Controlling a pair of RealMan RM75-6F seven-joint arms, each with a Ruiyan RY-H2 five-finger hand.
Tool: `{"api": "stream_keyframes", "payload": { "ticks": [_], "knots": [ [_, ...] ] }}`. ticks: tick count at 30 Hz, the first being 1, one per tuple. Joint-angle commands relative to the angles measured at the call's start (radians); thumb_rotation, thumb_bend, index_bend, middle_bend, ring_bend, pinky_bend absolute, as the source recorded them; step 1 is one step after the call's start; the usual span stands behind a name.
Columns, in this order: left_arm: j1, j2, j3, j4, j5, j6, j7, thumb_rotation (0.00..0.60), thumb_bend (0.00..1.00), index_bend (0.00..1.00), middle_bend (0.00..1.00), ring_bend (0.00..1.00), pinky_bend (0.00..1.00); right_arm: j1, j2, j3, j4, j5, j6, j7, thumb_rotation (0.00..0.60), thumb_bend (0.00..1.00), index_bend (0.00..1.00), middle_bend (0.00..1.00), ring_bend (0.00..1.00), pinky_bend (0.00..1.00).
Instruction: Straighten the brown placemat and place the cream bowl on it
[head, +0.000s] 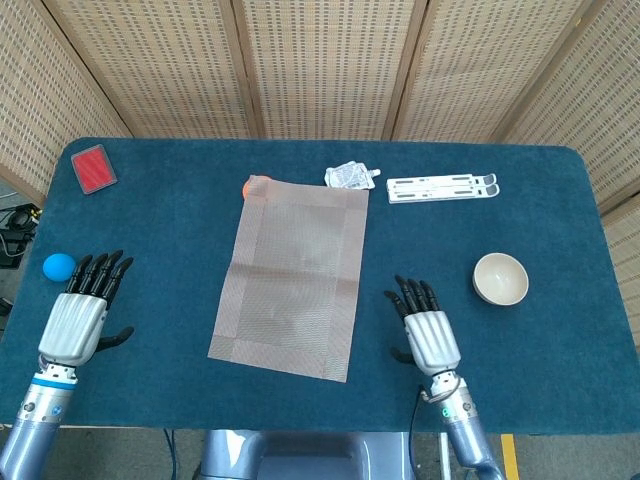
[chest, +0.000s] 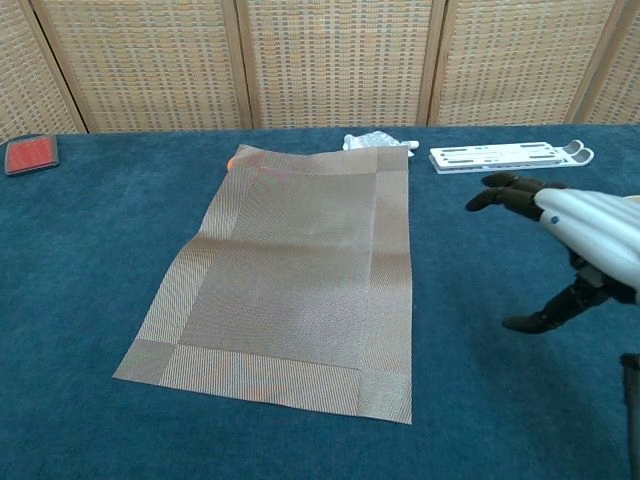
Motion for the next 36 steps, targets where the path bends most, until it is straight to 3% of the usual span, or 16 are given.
{"api": "stream_keyframes", "payload": {
  "ticks": [1, 11, 22, 36],
  "knots": [
    [0.001, 0.002, -0.004, 0.003, -0.003, 0.001, -0.009, 0.600, 0.11, 0.00, 0.00, 0.00, 0.00, 0.014, -0.038, -0.021, -0.027, 0.020, -0.040, -0.013, 0.600, 0.14, 0.17, 0.00, 0.00, 0.00],
    [0.001, 0.006, -0.009, 0.008, -0.008, -0.001, -0.026, 0.600, 0.11, 0.00, 0.00, 0.00, 0.00, 0.010, -0.134, -0.060, -0.021, 0.037, -0.070, 0.005, 0.600, 0.13, 0.15, 0.00, 0.00, 0.00],
    [0.000, 0.016, -0.019, 0.008, -0.032, -0.012, -0.034, 0.600, 0.11, 0.00, 0.00, 0.00, 0.00, -0.026, -0.211, -0.061, 0.050, 0.052, -0.025, 0.024, 0.600, 0.13, 0.15, 0.00, 0.00, 0.00],
    [-0.002, 0.017, -0.025, 0.010, -0.054, -0.020, -0.021, 0.600, 0.11, 0.00, 0.00, 0.00, 0.00, -0.075, -0.260, -0.066, 0.053, 0.070, 0.007, 0.079, 0.600, 0.13, 0.10, 0.00, 0.00, 0.00]
  ]
}}
